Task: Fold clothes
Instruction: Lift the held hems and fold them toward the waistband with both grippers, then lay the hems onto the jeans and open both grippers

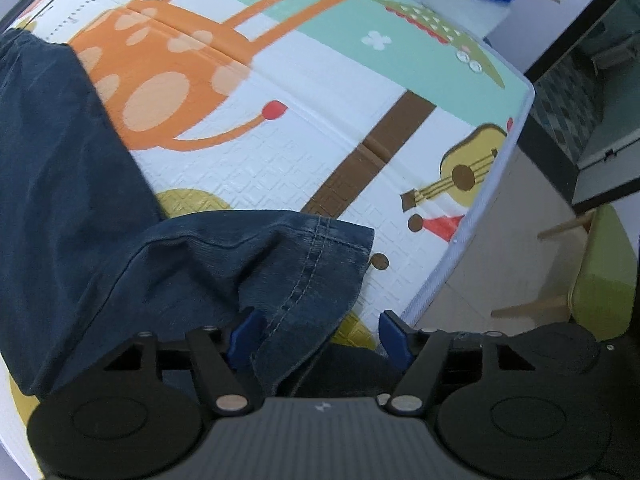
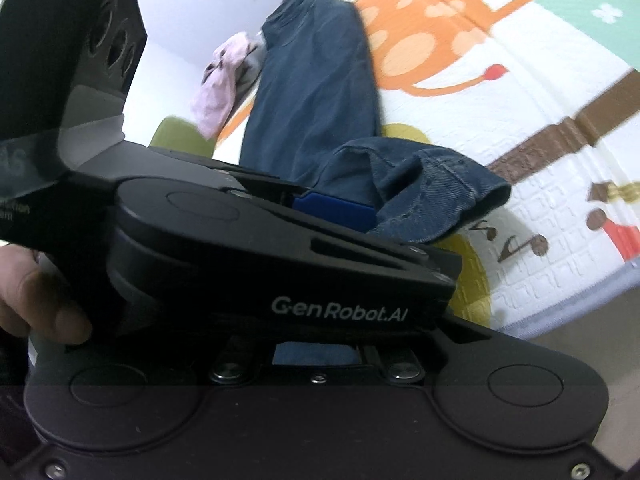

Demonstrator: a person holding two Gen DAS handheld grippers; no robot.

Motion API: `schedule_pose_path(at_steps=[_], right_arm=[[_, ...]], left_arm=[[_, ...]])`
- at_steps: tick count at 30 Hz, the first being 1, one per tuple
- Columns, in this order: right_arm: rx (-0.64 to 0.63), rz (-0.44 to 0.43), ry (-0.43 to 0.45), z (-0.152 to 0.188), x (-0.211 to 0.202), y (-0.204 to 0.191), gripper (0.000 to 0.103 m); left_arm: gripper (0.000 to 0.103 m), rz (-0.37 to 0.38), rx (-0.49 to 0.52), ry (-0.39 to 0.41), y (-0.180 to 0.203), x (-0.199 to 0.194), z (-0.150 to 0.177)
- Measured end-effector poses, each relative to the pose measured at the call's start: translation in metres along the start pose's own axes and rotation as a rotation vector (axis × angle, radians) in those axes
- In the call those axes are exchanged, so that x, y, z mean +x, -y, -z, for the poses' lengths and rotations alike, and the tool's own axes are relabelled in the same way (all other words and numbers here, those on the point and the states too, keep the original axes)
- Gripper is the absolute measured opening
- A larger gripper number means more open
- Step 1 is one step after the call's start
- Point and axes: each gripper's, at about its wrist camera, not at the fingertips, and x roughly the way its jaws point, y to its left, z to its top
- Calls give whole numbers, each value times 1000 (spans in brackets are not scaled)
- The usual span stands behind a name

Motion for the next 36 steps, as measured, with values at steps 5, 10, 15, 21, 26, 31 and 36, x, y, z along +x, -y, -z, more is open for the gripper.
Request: schedule_pose_path(at_steps=[5,10,15,21,26,31,36], right_arm=[[42,15,67,8,-14,4,3],[58,24,88,10,-19,7,3],[58,28,81,11,-22,6,3],[52,26,76,6,-21,3,3],[32,20,65,2,-19,-3,2],[0,16,42,0,-14,-10,2],[-40,-6,0,-3,-3,-22,0]], left_arm=[[63,-98,9,-9,4,10,-2],[47,-111,-16,24,2,7,2],[29,-96,-83,73,-9,-3,8],[7,-90,-200,170,-29,-22,21],[6,-70,-312,213,-51,-34,38],[6,-44,-403,238,-69,-42,62],[6,-25,-486,257,-82,-46,87]])
